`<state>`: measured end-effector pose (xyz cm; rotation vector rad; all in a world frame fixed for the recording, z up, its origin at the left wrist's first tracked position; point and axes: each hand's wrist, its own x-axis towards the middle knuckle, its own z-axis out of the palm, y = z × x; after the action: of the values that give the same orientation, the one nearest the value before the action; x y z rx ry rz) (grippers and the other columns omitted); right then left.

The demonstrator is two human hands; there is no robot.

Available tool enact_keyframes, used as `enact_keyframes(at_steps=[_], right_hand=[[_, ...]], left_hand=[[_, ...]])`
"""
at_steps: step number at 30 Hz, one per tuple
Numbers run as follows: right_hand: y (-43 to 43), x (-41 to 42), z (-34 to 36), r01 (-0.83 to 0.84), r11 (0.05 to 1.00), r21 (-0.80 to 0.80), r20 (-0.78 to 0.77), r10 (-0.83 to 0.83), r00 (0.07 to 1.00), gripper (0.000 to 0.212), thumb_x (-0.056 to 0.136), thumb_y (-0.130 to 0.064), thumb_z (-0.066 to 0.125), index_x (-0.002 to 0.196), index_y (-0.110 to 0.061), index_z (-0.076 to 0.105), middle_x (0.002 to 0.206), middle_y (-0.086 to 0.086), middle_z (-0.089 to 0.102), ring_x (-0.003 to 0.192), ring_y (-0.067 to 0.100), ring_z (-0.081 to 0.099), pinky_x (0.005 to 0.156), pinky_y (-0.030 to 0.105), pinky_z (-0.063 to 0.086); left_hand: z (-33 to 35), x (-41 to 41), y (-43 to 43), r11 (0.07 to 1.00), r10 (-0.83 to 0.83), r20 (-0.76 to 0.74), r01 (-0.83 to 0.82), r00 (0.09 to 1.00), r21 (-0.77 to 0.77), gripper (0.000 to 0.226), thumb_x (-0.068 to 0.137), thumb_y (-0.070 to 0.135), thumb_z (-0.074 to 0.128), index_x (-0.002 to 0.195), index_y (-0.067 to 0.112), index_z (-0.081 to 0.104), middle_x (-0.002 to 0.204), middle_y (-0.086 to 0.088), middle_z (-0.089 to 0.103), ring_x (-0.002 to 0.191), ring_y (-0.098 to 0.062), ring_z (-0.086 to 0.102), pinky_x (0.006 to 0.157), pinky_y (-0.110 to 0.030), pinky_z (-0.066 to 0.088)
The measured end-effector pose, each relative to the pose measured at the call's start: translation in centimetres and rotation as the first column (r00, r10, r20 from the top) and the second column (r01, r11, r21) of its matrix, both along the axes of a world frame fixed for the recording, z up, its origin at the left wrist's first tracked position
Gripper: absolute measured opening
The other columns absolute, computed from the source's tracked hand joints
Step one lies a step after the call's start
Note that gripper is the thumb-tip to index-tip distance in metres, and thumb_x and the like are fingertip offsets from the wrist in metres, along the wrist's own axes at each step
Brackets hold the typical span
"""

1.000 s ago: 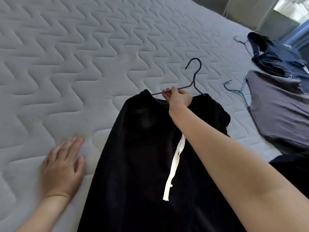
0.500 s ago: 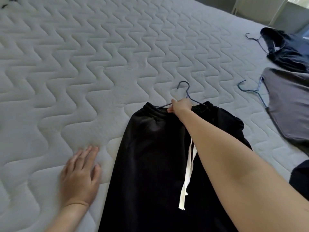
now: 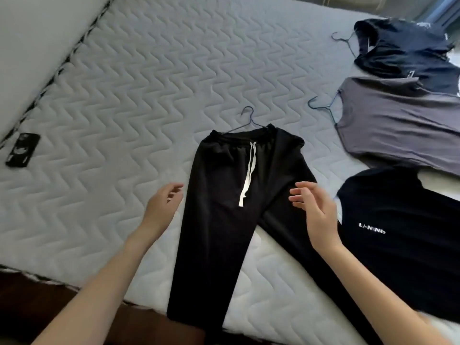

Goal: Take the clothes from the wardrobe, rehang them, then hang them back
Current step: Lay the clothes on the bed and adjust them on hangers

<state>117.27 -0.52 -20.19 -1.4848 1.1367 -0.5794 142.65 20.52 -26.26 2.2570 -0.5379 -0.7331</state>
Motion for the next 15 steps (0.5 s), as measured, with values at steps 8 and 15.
enact_keyframes(at_steps=[8, 15], right_hand=[[16.3, -29.0, 5.1, 0.51, 0.804, 0.307, -0.196, -0.471, 0.86, 0.025, 0.101, -0.011, 0.043, 0.1, 0.001, 0.065, 0.096, 0.027, 0.068, 0.081, 0.036, 0.068, 0.057, 0.021, 0.058], [23.0, -46.2, 4.3, 0.675, 0.524, 0.52, -0.19, -0.699, 0.689, 0.027, 0.1, -0.004, 0.043, 0.104, 0.018, 0.058, 0.057, 0.011, 0.068, 0.039, 0.017, 0.063, 0.04, 0.023, 0.051]], left_hand=[[10.8, -23.3, 9.9, 0.987, -0.158, -0.202, 0.162, 0.967, 0.003, 0.017, 0.096, 0.021, 0.053, 0.1, 0.033, 0.065, 0.101, 0.009, 0.069, 0.098, -0.007, 0.064, 0.08, -0.019, 0.047], [10.5, -37.0, 8.3, 0.897, -0.397, -0.304, 0.436, 0.866, 0.071, 0.035, 0.089, 0.01, 0.063, 0.082, 0.044, 0.07, 0.085, -0.009, 0.074, 0.082, -0.02, 0.068, 0.077, -0.02, 0.051]])
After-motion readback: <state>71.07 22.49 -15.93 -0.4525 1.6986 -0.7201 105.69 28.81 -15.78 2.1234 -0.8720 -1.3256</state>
